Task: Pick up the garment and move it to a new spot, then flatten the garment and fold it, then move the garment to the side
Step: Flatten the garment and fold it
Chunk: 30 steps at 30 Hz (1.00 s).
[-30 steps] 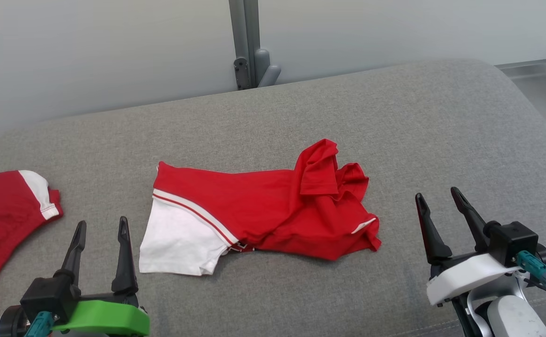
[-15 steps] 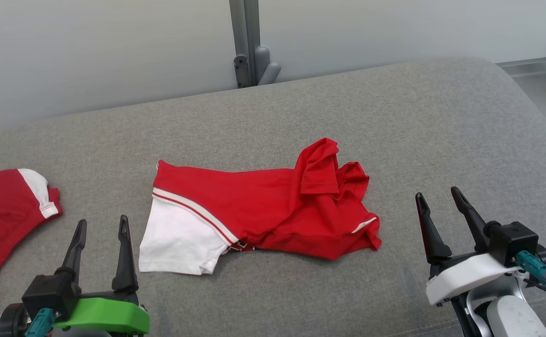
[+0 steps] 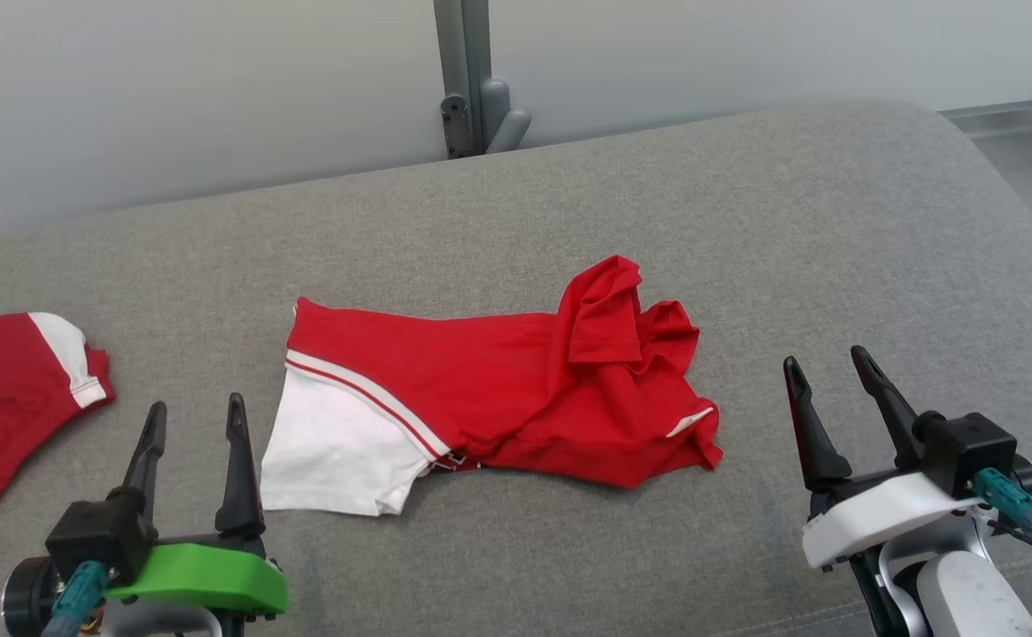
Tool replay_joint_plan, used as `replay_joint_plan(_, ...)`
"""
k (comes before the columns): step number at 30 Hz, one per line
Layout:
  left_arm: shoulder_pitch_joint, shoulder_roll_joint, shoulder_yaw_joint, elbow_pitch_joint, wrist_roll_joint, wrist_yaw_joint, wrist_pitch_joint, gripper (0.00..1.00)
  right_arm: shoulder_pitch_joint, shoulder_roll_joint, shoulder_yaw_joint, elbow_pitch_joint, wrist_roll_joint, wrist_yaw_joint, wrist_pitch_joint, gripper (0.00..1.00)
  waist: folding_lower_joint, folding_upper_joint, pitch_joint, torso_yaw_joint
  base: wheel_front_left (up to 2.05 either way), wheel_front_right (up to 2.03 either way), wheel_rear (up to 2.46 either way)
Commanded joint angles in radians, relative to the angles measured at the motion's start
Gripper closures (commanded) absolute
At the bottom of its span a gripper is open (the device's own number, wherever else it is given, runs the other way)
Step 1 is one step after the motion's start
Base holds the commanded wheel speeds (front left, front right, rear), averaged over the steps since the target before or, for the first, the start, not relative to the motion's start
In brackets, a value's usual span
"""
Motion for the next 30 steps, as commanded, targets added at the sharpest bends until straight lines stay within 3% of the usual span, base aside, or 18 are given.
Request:
replay_joint_plan(1,-0.03,-0.001,-0.009,0.021,-0.01,-0.011,0.014,0.0,-0.018,0.002,0.002,-0.005,-0.001,0.0,-0.005,0.0,0.0,0.0,0.024,-0.004,0.0,0.0,0.0)
replay_joint_plan(6,-0.094,-0.024,-0.032,0.136,-0.055,-0.059,0.055,0.0,-0.048,0.001,0.026,-0.01,0.004,0.0,-0.014,0.0,0.0,0.0,0.086,-0.02,0.0,0.0,0.0)
replay_joint_plan(22,-0.194,-0.062,-0.034,0.509,-0.159,-0.15,0.112,0.0,-0.098,0.003,0.022,0.031,0.02,0.0,-0.047,0.0,0.0,0.0,0.203,-0.034,0.0,0.0,0.0)
replay_joint_plan(23,-0.199,-0.064,-0.036,0.52,-0.161,-0.156,0.112,0.16,-0.099,0.003,0.021,0.035,0.021,0.0,-0.047,0.0,0.0,0.0,0.207,-0.033,0.0,0.0,0.0)
replay_joint_plan(24,-0.206,-0.066,-0.038,0.53,-0.163,-0.16,0.109,0.55,-0.101,0.002,0.021,0.04,0.022,0.0,-0.046,0.0,0.0,0.0,0.21,-0.032,0.0,0.0,0.0)
replay_joint_plan(25,-0.211,-0.067,-0.041,0.539,-0.163,-0.166,0.107,0.84,-0.103,0.0,0.024,0.047,0.023,0.0,-0.045,0.0,0.0,0.0,0.213,-0.031,0.0,0.0,0.0)
replay_joint_plan(26,-0.218,-0.069,-0.043,0.546,-0.162,-0.169,0.106,1.0,-0.106,-0.001,0.028,0.054,0.024,0.0,-0.042,0.0,0.0,0.0,0.217,-0.03,0.0,0.0,0.0)
replay_joint_plan(30,-0.244,-0.074,-0.053,0.562,-0.154,-0.179,0.094,1.0,-0.127,-0.012,0.074,0.096,0.045,0.0,-0.03,0.0,0.0,0.0,0.24,-0.021,0.0,0.0,0.0)
